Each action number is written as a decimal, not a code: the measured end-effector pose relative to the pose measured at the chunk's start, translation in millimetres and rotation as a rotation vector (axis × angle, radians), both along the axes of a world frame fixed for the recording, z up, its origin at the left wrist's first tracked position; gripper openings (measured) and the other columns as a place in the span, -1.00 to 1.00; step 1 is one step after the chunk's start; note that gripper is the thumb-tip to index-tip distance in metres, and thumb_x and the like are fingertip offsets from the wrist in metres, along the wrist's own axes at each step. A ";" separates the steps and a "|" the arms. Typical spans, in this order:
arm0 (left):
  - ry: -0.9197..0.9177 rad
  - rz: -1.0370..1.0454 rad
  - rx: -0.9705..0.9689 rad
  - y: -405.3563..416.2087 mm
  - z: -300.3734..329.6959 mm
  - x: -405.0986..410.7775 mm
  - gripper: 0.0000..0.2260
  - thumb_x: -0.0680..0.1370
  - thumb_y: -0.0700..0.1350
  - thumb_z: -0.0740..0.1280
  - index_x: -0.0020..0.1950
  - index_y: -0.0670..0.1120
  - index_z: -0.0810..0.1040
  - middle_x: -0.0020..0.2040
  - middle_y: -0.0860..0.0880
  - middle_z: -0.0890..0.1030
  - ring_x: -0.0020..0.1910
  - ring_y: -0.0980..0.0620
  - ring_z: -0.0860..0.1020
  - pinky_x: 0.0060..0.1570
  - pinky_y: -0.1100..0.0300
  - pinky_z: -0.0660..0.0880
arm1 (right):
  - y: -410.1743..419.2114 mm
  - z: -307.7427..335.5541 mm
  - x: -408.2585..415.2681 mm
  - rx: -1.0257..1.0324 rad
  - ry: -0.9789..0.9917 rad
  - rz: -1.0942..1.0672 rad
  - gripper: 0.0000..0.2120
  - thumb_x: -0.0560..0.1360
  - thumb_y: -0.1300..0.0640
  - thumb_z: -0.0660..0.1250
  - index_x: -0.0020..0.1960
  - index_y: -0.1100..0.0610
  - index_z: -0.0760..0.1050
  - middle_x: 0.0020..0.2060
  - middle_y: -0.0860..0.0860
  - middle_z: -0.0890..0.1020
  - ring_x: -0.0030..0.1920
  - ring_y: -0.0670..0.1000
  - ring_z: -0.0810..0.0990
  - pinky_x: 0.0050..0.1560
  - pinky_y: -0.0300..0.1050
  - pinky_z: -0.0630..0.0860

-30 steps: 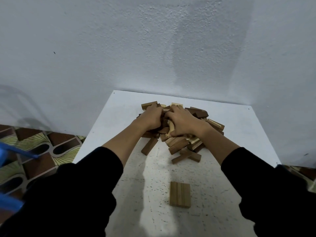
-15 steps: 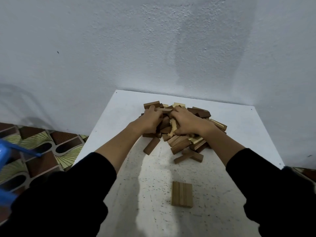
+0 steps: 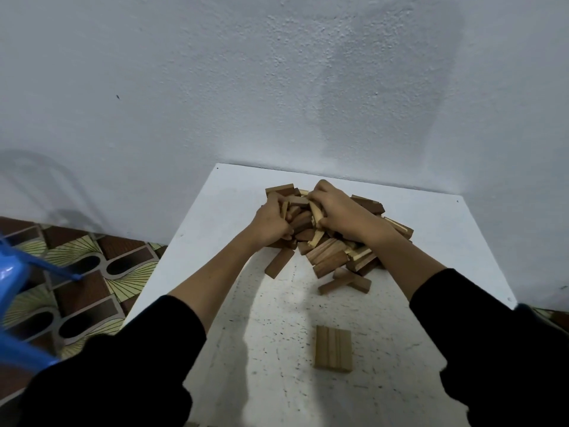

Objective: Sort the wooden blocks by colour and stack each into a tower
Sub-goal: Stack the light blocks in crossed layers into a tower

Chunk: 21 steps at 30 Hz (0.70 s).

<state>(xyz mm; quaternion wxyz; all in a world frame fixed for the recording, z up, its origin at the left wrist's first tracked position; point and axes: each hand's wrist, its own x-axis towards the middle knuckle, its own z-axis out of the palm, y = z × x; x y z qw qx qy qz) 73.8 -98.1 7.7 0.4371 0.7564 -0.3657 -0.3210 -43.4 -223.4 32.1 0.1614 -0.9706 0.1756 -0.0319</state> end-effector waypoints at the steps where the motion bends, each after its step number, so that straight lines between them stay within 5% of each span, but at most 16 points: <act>1: 0.117 0.024 -0.017 0.1 -0.8 -3.7 -0.62 0.46 -0.44 0.29 0.16 -0.13 0.27 -0.07 -0.10 0.46 -0.19 -0.03 0.53 -0.21 0.11 0.60 | 0.4 0.2 0.8 0.005 -0.013 0.002 -0.44 0.37 0.32 0.43 0.34 0.24 0.37 0.19 0.11 0.36 0.15 0.09 0.42 0.11 -0.05 0.41; 6: 0.468 0.148 -0.101 -8.6 -2.5 -13.5 -0.83 0.62 -0.23 0.11 0.19 -0.22 0.36 -0.28 -0.05 0.43 -0.45 0.13 0.41 -0.50 0.28 0.38 | 8.0 1.4 5.9 0.068 -0.141 0.042 -0.46 0.33 0.35 0.47 0.28 0.29 0.43 0.14 0.16 0.41 0.10 0.09 0.45 0.05 -0.22 0.36; 9: 0.555 0.108 -0.186 -8.4 3.7 -17.6 -0.64 0.68 0.01 0.07 -0.17 -0.15 0.48 -0.47 0.01 0.40 -0.53 0.15 0.33 -0.47 0.26 0.28 | 15.0 0.1 9.6 0.103 -0.220 0.074 -0.54 0.32 0.36 0.46 0.20 0.28 0.48 0.08 0.15 0.44 0.00 0.04 0.47 0.02 -0.15 0.43; 16: 0.464 0.182 -0.157 -2.7 -8.8 -10.9 -0.79 0.64 -0.21 0.12 -0.12 -0.11 0.49 -0.32 -0.04 0.46 -0.41 0.08 0.38 -0.36 0.20 0.37 | 15.7 3.5 3.1 0.198 -0.160 0.013 -0.41 0.37 0.10 0.51 0.34 0.16 0.41 0.14 0.03 0.48 0.11 -0.03 0.44 0.13 -0.20 0.37; 21: 0.582 0.235 -0.197 7.9 -12.0 -4.0 -0.76 0.62 -0.28 0.05 -0.19 -0.15 0.40 -0.34 -0.10 0.37 -0.43 0.06 0.33 -0.51 0.27 0.29 | 8.2 3.8 -5.3 0.044 0.032 0.027 -0.64 0.39 0.36 0.34 0.15 0.14 0.57 0.16 0.10 0.51 0.19 0.11 0.37 0.16 -0.04 0.37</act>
